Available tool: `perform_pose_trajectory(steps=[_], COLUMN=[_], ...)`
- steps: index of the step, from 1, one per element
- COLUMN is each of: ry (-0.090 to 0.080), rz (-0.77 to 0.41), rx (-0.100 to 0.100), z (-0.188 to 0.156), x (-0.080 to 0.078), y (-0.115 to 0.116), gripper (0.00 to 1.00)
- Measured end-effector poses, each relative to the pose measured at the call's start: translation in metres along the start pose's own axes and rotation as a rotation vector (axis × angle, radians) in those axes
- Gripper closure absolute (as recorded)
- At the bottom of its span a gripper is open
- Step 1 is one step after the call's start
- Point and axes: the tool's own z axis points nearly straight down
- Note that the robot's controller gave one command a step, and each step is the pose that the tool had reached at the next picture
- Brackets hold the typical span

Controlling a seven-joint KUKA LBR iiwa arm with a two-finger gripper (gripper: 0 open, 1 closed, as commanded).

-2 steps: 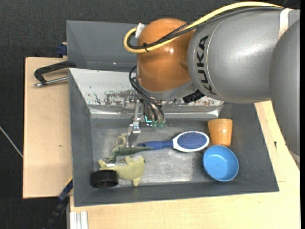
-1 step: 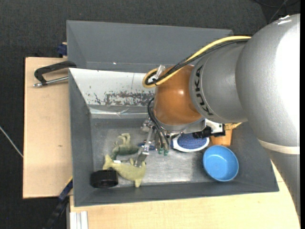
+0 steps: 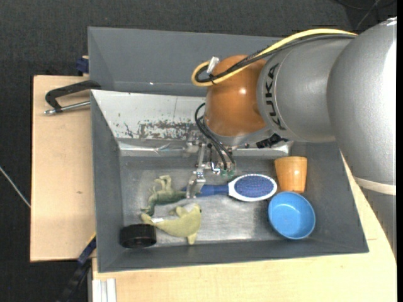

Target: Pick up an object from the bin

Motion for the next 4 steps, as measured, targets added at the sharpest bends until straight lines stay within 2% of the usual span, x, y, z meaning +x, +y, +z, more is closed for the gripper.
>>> perform_pose_trajectory(steps=[1,2,3,4], ry=[0.009,0.002,0.004,-0.003], rz=[0.074,0.005,0.007,0.007], rx=[0.002,0.002,0.001,-0.002], z=[-0.001,0.029,0.027,0.025], x=[0.011,0.022,0.021,0.019], y=[-0.027,-0.008,-0.008,-0.007], gripper=[0.00,0.00,0.00,1.00])
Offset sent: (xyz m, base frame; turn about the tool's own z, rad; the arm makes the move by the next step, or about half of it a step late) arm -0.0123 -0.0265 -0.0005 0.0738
